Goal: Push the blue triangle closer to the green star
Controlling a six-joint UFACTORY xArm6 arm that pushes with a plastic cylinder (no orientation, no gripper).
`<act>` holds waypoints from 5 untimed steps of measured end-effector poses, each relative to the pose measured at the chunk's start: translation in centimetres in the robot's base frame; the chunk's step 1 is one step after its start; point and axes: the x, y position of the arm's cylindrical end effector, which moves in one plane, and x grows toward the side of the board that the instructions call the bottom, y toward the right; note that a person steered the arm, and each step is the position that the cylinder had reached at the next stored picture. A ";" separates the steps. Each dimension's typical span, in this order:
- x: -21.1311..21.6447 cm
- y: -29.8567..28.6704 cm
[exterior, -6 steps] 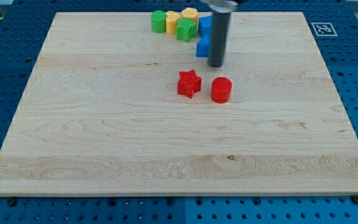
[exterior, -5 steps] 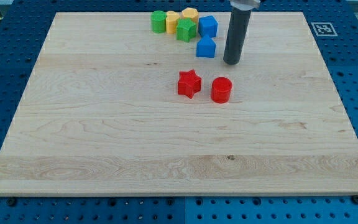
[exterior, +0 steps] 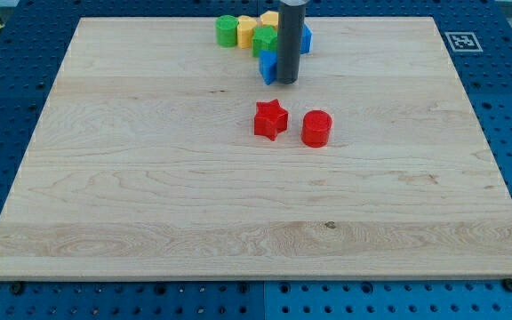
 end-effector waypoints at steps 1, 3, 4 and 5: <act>0.0 -0.1; -0.3 -0.8; -0.3 -0.9; -0.3 -2.4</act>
